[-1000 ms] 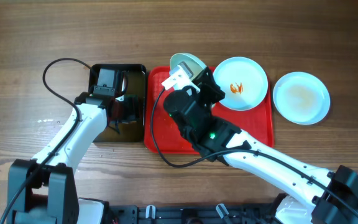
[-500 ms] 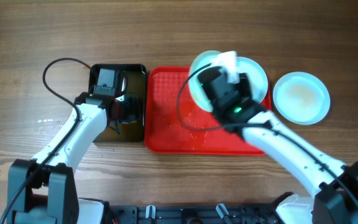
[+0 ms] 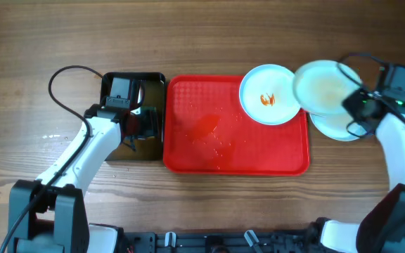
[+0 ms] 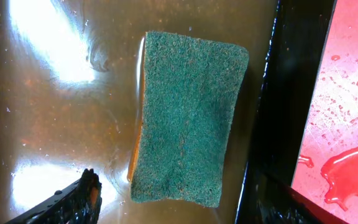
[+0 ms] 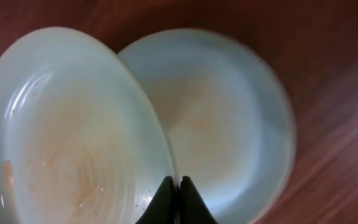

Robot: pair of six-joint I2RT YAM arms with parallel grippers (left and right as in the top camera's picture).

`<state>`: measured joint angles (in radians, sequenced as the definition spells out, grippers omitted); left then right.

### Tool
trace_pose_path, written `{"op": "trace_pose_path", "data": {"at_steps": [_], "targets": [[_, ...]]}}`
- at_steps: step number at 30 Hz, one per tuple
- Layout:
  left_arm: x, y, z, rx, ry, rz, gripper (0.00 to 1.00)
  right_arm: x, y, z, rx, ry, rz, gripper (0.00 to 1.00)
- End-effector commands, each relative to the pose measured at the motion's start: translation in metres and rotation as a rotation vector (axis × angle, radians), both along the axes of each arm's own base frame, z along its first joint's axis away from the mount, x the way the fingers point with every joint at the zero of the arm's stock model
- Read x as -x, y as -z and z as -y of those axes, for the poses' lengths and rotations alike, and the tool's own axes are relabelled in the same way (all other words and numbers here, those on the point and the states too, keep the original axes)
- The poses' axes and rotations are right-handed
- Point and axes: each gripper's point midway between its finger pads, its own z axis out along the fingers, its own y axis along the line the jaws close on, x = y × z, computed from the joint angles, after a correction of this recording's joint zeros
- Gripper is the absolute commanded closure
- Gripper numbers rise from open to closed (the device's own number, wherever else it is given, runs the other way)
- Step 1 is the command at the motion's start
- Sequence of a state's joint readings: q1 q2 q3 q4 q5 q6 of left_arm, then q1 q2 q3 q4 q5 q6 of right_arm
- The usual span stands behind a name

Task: Clean dirty plates on tray and stack at the side
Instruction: 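Carry the second plate with right gripper and stack it on the first, then grasp the remaining back-right plate with right gripper and pull it center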

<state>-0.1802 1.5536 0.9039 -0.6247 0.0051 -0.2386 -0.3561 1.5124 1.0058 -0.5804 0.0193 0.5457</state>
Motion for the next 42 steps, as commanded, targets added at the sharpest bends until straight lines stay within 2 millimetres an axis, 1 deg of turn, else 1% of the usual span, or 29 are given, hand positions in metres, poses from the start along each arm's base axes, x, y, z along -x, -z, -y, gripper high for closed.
{"op": "trace_pose_path", "data": {"at_steps": [1, 3, 5, 6, 8, 10, 11, 13, 14, 17, 19, 21, 22, 24, 26, 28, 29, 32, 33, 34, 35, 36, 37, 39, 41, 42], "targets": [[-0.001, -0.002, -0.001, 0.009, -0.013, 0.008, 0.22, 0.014, -0.004, 0.03, -0.018, 0.101, 0.015, 0.96], [-0.001, -0.002, -0.001, 0.009, -0.013, 0.008, 0.22, 0.024, 0.0, 0.037, -0.017, 0.127, -0.015, 0.95], [-0.001, -0.002, -0.001, 0.009, -0.013, 0.008, 0.22, 0.028, 0.001, 0.04, -0.004, 0.137, -0.032, 0.94], [-0.001, -0.002, -0.001, 0.009, -0.013, 0.008, 0.22, 0.029, 0.001, 0.039, -0.005, 0.137, -0.035, 0.91], [-0.001, -0.002, -0.001, 0.009, -0.013, 0.008, 0.22, 0.03, 0.003, 0.037, -0.017, 0.135, -0.042, 0.72], [-0.001, -0.002, -0.001, 0.01, -0.013, 0.009, 0.22, 0.028, 0.003, 0.032, -0.043, 0.117, -0.031, 0.67], [-0.001, -0.002, -0.001, 0.01, -0.013, 0.009, 0.22, 0.02, 0.001, 0.018, -0.096, 0.039, 0.0, 0.64], [-0.001, -0.002, -0.001, 0.01, -0.013, 0.009, 0.22, 0.002, -0.007, -0.018, -0.204, -0.177, 0.085, 0.6], [-0.001, -0.002, -0.001, 0.01, -0.013, 0.009, 0.22, -0.002, -0.01, -0.035, -0.241, -0.259, 0.106, 0.57], [-0.001, -0.002, -0.001, 0.01, -0.013, 0.009, 0.22, -0.002, -0.006, -0.075, -0.272, -0.381, 0.066, 0.52], [-0.001, -0.002, -0.001, 0.009, -0.013, 0.008, 0.22, 0.0, 0.002, -0.1, -0.271, -0.447, 0.039, 0.48], [-0.001, -0.002, -0.001, 0.009, -0.013, 0.008, 0.22, 0.006, 0.02, -0.117, -0.268, -0.415, -0.012, 0.47], [-0.001, -0.002, -0.001, 0.009, -0.013, 0.008, 0.22, 0.007, 0.027, -0.128, -0.273, -0.423, -0.01, 0.47], [-0.001, -0.002, -0.001, 0.009, -0.013, 0.008, 0.22, 0.004, 0.038, -0.145, -0.285, -0.436, 0.003, 0.47], [-0.001, -0.002, -0.001, 0.009, -0.013, 0.008, 0.22, 0.001, 0.05, -0.154, -0.281, -0.432, 0.0, 0.48], [-0.001, -0.002, -0.001, 0.009, -0.013, 0.008, 0.22, 0.007, 0.069, -0.155, -0.27, -0.38, -0.055, 0.49], [-0.001, -0.002, -0.001, 0.009, -0.013, 0.008, 0.22, 0.01, 0.08, -0.157, -0.258, -0.383, -0.088, 0.49], [-0.001, -0.002, -0.001, 0.01, -0.013, 0.009, 0.22, 0.012, 0.098, -0.155, -0.264, -0.345, -0.134, 0.49], [-0.001, -0.002, -0.001, 0.009, -0.013, 0.008, 0.22, 0.012, 0.103, -0.155, -0.275, -0.325, -0.144, 0.53], [-0.001, -0.002, -0.001, 0.009, -0.013, 0.008, 0.22, 0.012, 0.106, -0.156, -0.28, -0.327, -0.146, 0.67], [-0.001, -0.002, -0.001, 0.009, -0.013, 0.008, 0.22, 0.012, 0.106, -0.157, -0.281, -0.331, -0.146, 0.74], [-0.001, -0.002, -0.001, 0.009, -0.013, 0.009, 0.22, 0.014, 0.106, -0.16, -0.293, -0.349, -0.152, 0.84], [-0.001, -0.002, -0.001, 0.01, -0.013, 0.009, 0.22, 0.015, 0.105, -0.163, -0.299, -0.382, -0.151, 0.89], [-0.001, -0.002, -0.001, 0.009, -0.013, 0.009, 0.22, 0.017, 0.104, -0.172, -0.312, -0.462, -0.148, 0.95], [-0.001, -0.002, -0.001, 0.01, -0.013, 0.009, 0.22, 0.02, 0.104, -0.182, -0.31, -0.526, -0.155, 0.96], [-0.001, -0.002, -0.001, 0.01, -0.013, 0.009, 0.22, 0.021, 0.103, -0.19, -0.317, -0.569, -0.153, 0.95]]}}
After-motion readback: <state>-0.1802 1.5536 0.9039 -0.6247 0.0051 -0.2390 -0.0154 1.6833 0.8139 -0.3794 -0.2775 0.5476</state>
